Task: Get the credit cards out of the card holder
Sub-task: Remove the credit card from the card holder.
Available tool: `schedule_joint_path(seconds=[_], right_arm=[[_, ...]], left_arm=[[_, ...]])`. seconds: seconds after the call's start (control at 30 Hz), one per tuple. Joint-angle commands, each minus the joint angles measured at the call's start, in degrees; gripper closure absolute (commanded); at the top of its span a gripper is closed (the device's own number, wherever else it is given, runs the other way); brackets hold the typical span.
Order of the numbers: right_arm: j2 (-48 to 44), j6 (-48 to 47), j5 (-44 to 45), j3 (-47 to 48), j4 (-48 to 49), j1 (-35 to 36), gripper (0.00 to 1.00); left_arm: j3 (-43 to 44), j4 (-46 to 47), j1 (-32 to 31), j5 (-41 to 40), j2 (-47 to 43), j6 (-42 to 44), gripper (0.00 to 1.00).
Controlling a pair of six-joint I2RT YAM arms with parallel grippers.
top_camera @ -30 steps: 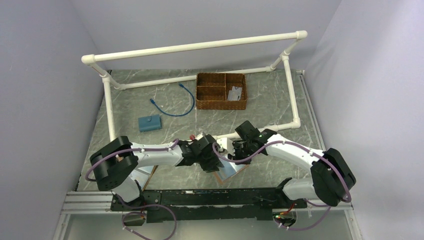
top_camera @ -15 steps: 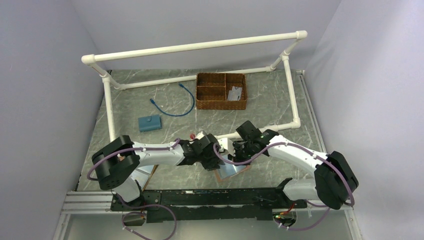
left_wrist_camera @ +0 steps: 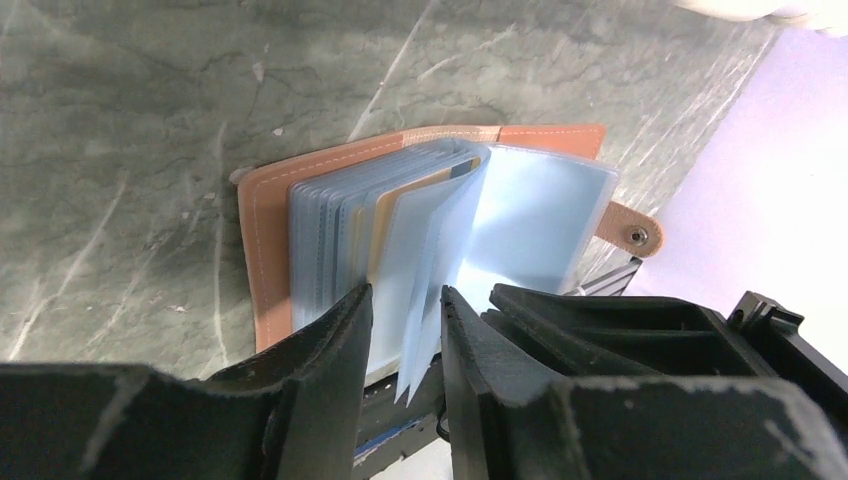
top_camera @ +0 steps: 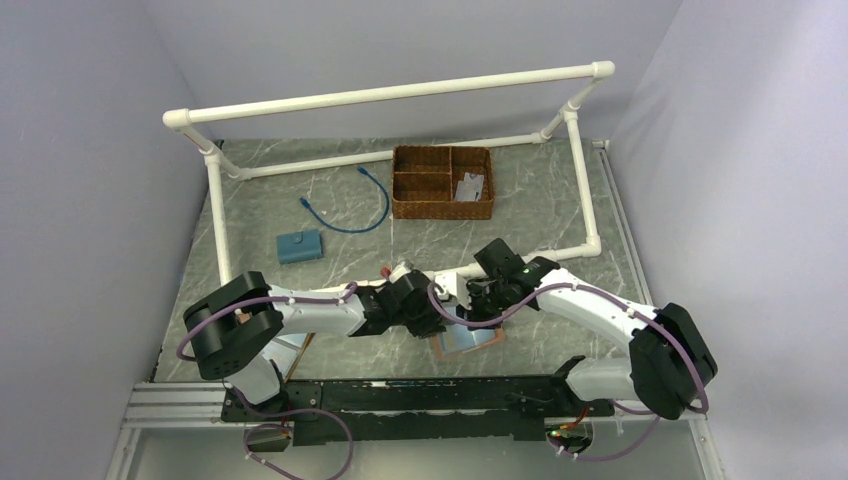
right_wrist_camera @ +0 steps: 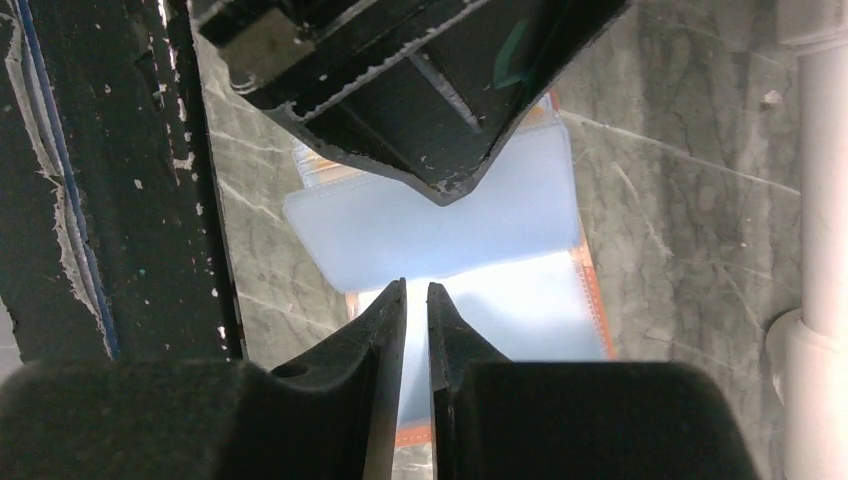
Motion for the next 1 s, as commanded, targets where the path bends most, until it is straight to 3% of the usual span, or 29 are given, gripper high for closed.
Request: schedule_joint_path(seconds=[0.0, 0.6, 0.97], right_arm=[[-1.8, -0.1, -3.4, 2.5, -0.5, -1.6, 0.84], [-5.2, -4.2, -9.3, 4.0, -5.1, -7.1, 0.81], [-7.1, -9.0, -14.8, 5.2, -10.6, -10.8, 0.8]], left_arm=[[-0.4, 4.4, 0.4, -0.7, 0.3, 0.0, 0.63], [-3.7, 25.0, 1.0, 4.4, 5.1, 6.4, 0.57], [-1.1, 34.7, 1.8, 10.8, 9.6, 11.3, 0.46]])
